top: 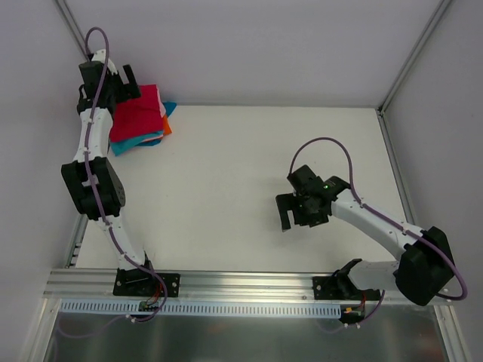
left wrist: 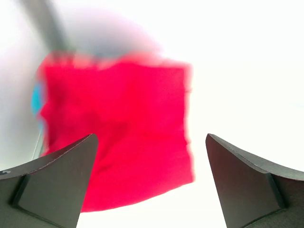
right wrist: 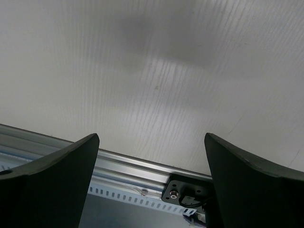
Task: Fold and stack the t-shirts
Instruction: Put the neatly folded tshirt into the corner of the board with the left arm
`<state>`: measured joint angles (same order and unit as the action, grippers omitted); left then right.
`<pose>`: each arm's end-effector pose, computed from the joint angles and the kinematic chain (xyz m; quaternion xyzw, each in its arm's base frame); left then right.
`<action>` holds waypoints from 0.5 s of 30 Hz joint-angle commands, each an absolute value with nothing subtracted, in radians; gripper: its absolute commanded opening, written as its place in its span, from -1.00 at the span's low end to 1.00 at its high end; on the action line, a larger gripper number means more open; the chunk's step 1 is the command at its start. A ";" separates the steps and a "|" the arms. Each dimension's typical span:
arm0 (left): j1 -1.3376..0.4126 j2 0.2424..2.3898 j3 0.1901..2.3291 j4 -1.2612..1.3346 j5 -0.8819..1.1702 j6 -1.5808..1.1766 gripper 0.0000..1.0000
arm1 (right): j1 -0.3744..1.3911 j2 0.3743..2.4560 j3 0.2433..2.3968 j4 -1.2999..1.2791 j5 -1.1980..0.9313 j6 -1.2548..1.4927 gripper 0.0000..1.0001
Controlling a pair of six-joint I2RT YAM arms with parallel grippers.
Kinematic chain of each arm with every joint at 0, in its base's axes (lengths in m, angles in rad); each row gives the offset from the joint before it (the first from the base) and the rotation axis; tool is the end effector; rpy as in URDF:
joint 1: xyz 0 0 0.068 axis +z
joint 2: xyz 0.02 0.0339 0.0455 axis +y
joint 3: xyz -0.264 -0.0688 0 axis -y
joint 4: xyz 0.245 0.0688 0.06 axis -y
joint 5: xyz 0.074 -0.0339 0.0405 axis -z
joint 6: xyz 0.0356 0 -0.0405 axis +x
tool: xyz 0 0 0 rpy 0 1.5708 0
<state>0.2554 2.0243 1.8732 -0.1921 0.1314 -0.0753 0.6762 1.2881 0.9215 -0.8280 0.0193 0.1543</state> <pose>0.4751 0.1192 0.3365 -0.0970 0.8108 -0.0018 0.5772 0.1852 0.1477 0.2333 -0.2517 0.9495 0.0668 0.1749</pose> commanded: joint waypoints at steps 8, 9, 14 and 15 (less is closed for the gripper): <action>0.160 1.838 1.940 -0.113 0.207 -0.026 0.97 | 0.673 1.207 0.851 -0.742 -0.052 0.210 0.99; 0.158 1.847 1.954 -0.129 0.212 -0.026 0.97 | 0.673 1.206 0.851 -0.744 -0.049 0.204 0.99; 0.160 1.936 2.020 -0.183 0.201 -0.031 0.97 | 0.672 1.184 0.859 -0.761 -0.038 0.198 0.99; 0.160 1.951 2.028 -0.187 0.199 -0.029 0.98 | 0.673 1.181 0.859 -0.765 -0.034 0.198 0.99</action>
